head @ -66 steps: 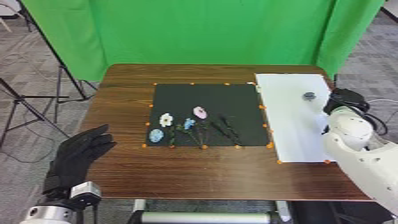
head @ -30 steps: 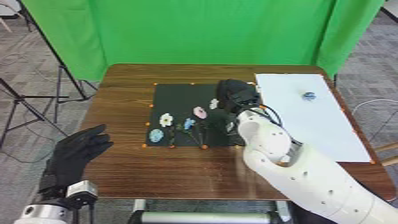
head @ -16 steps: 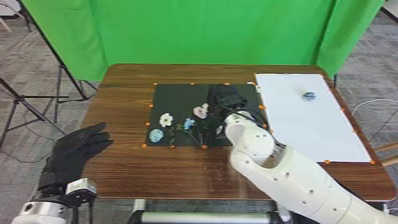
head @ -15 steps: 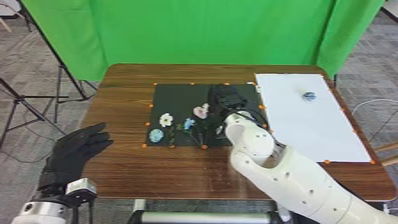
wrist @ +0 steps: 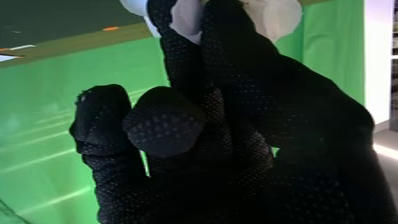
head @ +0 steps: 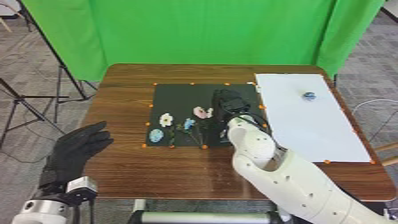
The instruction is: Arrange flowers
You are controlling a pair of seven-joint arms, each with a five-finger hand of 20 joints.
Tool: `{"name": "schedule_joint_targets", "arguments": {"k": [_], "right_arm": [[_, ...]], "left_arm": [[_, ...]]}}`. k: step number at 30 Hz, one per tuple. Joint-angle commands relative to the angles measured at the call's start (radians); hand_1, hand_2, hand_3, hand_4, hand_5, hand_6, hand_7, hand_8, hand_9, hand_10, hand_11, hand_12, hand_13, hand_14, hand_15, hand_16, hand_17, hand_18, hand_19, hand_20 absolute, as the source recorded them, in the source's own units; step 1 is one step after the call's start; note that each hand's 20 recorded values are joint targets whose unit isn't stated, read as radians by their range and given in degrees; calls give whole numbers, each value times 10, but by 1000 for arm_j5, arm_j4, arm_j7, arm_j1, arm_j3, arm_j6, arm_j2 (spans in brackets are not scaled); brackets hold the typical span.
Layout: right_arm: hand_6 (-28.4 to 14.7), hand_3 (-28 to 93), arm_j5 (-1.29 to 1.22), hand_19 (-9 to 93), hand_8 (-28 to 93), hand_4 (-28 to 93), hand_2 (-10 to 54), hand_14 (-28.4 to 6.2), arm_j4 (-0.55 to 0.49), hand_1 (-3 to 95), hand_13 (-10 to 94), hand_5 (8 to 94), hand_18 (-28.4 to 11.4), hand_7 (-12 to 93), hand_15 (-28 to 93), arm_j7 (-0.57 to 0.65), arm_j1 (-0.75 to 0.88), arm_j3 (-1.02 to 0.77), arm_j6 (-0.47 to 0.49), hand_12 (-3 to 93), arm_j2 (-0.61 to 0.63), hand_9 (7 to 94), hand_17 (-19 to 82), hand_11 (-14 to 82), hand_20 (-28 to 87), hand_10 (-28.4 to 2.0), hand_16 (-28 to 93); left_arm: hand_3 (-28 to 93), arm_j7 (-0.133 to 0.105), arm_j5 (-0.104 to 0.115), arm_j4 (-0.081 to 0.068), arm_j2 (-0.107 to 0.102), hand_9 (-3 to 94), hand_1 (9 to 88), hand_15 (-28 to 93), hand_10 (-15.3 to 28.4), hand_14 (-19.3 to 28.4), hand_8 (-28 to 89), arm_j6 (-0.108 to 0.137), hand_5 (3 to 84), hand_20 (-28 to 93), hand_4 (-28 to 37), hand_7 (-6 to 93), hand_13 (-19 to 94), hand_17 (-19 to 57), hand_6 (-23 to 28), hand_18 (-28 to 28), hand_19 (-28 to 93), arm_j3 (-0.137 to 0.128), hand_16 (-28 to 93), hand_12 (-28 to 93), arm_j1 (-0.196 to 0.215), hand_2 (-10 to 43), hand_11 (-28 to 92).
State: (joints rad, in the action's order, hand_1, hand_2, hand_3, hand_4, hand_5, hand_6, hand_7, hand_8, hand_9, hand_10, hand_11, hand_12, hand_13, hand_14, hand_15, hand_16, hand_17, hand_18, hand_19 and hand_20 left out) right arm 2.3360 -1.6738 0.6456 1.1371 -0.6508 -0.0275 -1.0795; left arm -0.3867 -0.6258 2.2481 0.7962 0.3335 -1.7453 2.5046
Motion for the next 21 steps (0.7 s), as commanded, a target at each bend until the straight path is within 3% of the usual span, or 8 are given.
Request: {"name": "schedule_joint_targets", "arguments": {"k": [1, 16, 21], "right_arm": [[-1, 786, 45, 932, 19, -283, -95, -39, 15, 578, 780, 793, -182, 269, 770, 15, -2, -4, 8, 381, 7, 898, 476, 135, 245, -74, 211], [-3, 784, 110, 932, 14, -283, -95, -42, -6, 577, 775, 789, -185, 268, 764, 16, 35, -11, 25, 377, 56, 891, 470, 136, 231, -79, 208], [-5, 785, 90, 932, 10, -283, -95, -47, -14, 562, 767, 778, -188, 264, 762, 14, 34, -24, 35, 376, 53, 878, 461, 134, 223, -82, 208]], "left_arm": [[824, 6, -4, 5, 12, 405, 277, 678, 223, 283, -108, -9, 448, 89, -201, 199, 292, -92, 133, 224, 607, -1, -149, 99, 12, 48, 397], [823, -4, 5, 12, 15, 405, 278, 678, 225, 284, -109, 2, 448, 89, -202, 201, 292, -92, 133, 224, 607, -12, -150, 98, 40, 49, 397], [825, -4, 7, 9, 13, 406, 277, 678, 224, 284, -109, 3, 449, 89, -200, 200, 293, -92, 132, 224, 607, -4, -149, 99, 33, 48, 397]]}}
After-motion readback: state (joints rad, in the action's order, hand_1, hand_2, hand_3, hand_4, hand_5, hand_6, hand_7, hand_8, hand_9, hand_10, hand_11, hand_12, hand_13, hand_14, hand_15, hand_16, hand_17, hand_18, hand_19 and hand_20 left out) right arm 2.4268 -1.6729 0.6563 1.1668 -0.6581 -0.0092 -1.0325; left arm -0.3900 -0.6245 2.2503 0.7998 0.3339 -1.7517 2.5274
